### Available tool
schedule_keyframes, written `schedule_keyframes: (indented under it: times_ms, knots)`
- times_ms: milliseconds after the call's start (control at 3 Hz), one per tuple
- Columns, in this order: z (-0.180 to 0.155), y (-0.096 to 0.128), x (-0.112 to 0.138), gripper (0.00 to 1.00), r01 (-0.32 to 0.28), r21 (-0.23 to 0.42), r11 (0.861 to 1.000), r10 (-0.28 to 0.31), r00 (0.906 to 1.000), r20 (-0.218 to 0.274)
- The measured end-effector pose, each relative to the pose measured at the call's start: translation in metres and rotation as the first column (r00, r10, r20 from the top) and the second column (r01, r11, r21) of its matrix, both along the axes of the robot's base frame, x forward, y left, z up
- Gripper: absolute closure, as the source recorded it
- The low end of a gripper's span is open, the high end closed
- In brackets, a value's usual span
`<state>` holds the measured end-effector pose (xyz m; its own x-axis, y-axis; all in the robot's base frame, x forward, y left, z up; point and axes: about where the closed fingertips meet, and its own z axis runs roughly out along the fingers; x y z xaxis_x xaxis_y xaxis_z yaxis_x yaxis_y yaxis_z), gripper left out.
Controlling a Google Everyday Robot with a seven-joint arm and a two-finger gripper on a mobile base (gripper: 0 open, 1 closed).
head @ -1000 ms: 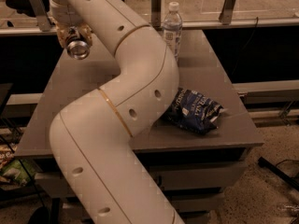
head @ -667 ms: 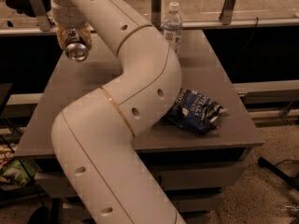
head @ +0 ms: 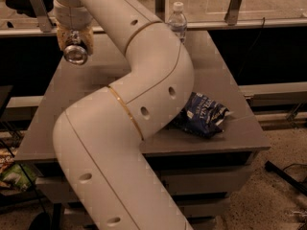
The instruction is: Place pepsi can upright
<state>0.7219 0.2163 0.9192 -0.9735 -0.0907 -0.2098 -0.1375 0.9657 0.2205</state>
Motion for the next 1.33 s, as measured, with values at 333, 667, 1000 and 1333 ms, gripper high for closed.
schedule_keyframes:
  times_ms: [333,667,1000,1333]
  knots:
    - [0.001,0.004,-0.005,1.0,0.02,-0.01,1.0,-0.02,0.9998,0.0]
    - [0.001,0.008,-0.006,1.0,0.025,-0.033,0.999,-0.024,0.9991,0.035]
    - [0.003,0.003,-0.009,1.0,0.027,-0.021,0.999,-0.025,0.9956,0.09]
    - [0.007,-0.006,-0.017,1.0,-0.008,0.046,0.999,0.001,0.9876,0.157]
